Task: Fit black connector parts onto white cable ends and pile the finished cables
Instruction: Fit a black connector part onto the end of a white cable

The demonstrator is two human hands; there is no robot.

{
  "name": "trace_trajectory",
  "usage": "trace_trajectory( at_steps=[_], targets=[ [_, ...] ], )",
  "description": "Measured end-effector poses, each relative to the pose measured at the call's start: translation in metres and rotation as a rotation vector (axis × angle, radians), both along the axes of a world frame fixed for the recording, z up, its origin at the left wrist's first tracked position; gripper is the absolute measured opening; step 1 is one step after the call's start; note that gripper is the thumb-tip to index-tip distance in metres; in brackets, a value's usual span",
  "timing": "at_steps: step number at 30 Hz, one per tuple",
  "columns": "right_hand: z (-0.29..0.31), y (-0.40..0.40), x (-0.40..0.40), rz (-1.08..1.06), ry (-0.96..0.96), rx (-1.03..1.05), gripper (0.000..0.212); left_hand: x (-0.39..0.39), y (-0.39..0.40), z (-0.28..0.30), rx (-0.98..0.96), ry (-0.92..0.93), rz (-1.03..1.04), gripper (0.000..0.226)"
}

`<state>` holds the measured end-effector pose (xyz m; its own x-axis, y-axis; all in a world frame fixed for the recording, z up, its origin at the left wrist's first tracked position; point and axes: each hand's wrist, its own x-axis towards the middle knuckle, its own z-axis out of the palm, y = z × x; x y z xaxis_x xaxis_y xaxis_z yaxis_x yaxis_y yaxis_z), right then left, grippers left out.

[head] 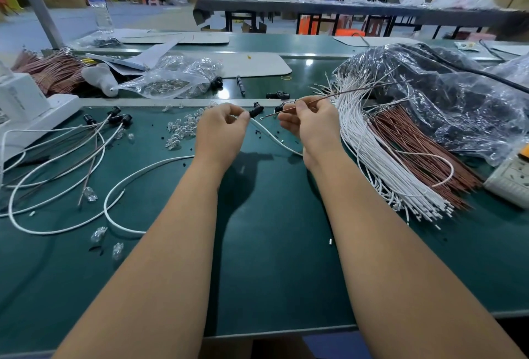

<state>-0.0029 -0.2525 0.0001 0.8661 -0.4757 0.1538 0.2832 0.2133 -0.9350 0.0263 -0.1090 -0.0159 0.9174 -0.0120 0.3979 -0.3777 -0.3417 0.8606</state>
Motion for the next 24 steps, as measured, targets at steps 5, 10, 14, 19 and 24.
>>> trace_trajectory(
  at_steps=[5,10,14,19,24],
  targets=[
    [0.000,-0.001,0.000,-0.050,-0.046,0.007,0.014,0.003,0.000,-0.002,0.039,-0.021,0.007,0.009],
    [0.000,0.000,0.000,-0.037,-0.042,-0.033,0.015,0.002,0.001,-0.002,0.072,-0.044,-0.029,0.009],
    [0.000,-0.003,-0.001,-0.042,-0.057,0.006,0.014,0.000,0.001,0.000,0.075,-0.050,-0.040,0.008],
    [-0.002,-0.001,0.001,0.039,-0.002,-0.020,0.013,-0.005,-0.001,0.003,0.037,-0.040,-0.080,0.007],
    [-0.004,0.004,-0.001,0.105,0.083,-0.176,0.014,-0.007,-0.003,0.005,-0.019,-0.037,-0.090,0.011]
  ],
)
